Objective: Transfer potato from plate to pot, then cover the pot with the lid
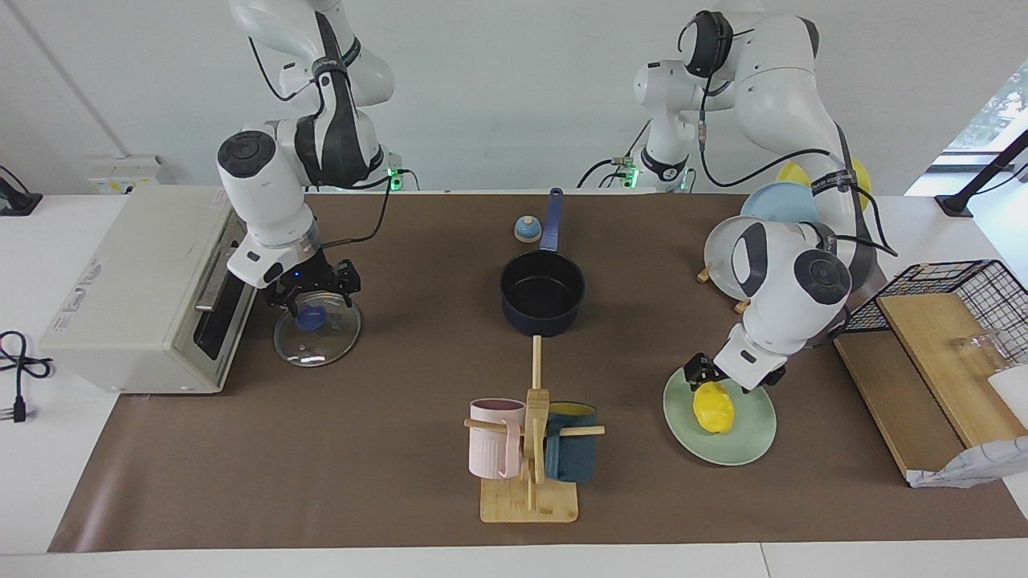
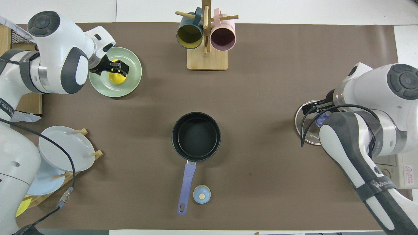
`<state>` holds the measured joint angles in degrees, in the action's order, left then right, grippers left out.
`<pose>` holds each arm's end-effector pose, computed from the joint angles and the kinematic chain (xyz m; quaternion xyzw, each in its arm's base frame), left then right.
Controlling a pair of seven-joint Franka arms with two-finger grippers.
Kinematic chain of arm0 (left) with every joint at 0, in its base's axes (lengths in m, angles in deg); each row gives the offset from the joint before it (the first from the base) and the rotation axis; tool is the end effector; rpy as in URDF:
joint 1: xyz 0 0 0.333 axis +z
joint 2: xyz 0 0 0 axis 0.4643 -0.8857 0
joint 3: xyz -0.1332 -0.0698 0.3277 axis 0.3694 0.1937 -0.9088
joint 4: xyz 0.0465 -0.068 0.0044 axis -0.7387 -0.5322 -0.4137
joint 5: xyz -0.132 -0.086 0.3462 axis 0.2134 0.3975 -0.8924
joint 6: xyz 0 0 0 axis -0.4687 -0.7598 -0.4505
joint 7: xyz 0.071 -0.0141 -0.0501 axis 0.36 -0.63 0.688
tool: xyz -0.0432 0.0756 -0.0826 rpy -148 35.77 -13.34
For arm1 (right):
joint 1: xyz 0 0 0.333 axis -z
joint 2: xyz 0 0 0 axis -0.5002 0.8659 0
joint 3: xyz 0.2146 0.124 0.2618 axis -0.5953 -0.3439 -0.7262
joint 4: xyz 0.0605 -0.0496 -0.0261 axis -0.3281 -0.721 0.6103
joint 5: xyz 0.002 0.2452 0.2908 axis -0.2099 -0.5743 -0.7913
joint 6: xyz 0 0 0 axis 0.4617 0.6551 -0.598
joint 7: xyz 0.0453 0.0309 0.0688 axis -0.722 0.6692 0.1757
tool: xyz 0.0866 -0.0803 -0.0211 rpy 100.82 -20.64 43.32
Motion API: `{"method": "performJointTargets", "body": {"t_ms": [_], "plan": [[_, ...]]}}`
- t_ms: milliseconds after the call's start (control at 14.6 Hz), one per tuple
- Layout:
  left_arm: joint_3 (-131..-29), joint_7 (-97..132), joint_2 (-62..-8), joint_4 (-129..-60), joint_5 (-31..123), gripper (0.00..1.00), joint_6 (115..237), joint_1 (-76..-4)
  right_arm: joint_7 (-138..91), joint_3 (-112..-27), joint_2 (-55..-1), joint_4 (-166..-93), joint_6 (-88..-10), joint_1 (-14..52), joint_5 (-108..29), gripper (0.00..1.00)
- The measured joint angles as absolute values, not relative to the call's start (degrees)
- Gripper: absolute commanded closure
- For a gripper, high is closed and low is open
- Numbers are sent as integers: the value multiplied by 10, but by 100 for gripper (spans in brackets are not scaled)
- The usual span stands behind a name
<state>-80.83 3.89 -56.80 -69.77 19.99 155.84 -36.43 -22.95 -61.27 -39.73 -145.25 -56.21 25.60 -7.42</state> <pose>0.7095 -0.1274 0.3831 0.9971 -0.0753 0.0093 0.0058 0.5532 0.0291 0.4387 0.9940 0.1079 0.0140 0.0098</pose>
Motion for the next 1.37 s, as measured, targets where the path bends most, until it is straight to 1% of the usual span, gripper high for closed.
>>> {"method": "performJointTargets", "body": {"t_ms": [137, 342, 615, 888, 957, 1025, 1094, 1162, 1299, 1367], "plan": [[-808, 39, -572, -697, 195, 0, 1574, -364, -207, -612, -392, -1470, -589, 276, -74, 0], [-808, 39, -574, -697, 194, 0, 1598, -364, -202, -611, -392, -1510, -632, 289, -74, 0], [-808, 39, -583, -701, 188, 0, 1618, -365, -202, -611, -402, -1549, -656, 292, -74, 0], [-808, 39, -588, -720, 187, 0, 1648, -366, -202, -611, -405, -1573, -680, 292, -74, 0], [-808, 39, -588, -722, 184, 3, 1649, -366, -202, -611, -405, -1576, -680, 292, -74, 0], [-808, 39, -588, -724, 179, 13, 1650, -368, -202, -611, -405, -1578, -682, 292, -74, 0], [-808, 39, -588, -726, 175, 30, 1650, -370, -202, -611, -405, -1581, -686, 292, -74, 0], [-808, 39, -588, -727, 174, 51, 1650, -372, -200, -611, -405, -1585, -694, 292, -74, 0], [-808, 39, -588, -727, 173, 85, 1650, -374, -189, -611, -405, -1592, -703, 292, -74, 0], [-809, 39, -587, -726, 173, 100, 1649, -375, -187, -611, -405, -1594, -703, 292, -74, 0]]}}
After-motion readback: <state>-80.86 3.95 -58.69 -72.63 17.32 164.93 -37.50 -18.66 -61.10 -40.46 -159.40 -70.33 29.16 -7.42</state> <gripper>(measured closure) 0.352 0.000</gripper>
